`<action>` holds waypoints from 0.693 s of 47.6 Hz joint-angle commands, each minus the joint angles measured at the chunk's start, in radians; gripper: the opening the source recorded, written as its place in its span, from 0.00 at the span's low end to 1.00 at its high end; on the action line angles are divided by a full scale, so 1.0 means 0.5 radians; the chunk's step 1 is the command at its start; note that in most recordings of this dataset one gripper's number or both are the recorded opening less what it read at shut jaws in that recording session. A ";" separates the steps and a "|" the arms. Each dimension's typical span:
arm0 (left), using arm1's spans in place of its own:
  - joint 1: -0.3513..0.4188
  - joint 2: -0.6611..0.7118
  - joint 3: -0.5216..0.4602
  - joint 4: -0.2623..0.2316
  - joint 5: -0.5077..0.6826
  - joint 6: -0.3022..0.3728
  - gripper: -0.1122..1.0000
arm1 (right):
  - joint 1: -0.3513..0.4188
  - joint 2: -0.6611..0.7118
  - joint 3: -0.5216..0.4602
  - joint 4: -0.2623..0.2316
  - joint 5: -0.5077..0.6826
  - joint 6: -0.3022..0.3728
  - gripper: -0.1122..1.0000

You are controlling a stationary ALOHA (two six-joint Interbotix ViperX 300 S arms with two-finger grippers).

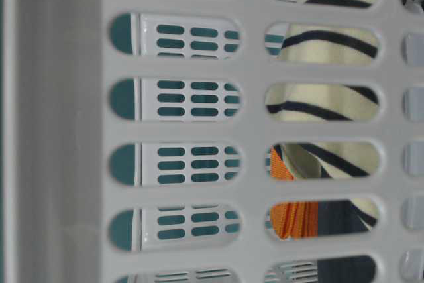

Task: Pick up the slipper from the shopping basket with the left arm.
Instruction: 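Lower the left gripper into the basket toward the striped slipper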

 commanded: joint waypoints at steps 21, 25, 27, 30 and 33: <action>0.018 0.423 -1.058 0.089 1.384 -0.015 0.10 | 0.046 -0.114 -0.052 0.021 0.252 0.074 0.11; -0.009 0.580 -1.227 0.089 1.583 -0.015 0.10 | 0.043 -0.123 -0.049 0.021 0.270 0.074 0.11; -0.012 0.678 -1.328 0.089 1.687 -0.012 0.10 | 0.046 -0.126 -0.046 0.025 0.273 0.074 0.11; -0.025 0.792 -1.430 0.089 1.782 -0.012 0.10 | 0.052 -0.126 -0.046 0.021 0.279 0.074 0.11; -0.046 0.908 -1.522 0.089 1.847 -0.012 0.10 | 0.055 -0.126 -0.046 0.021 0.279 0.074 0.11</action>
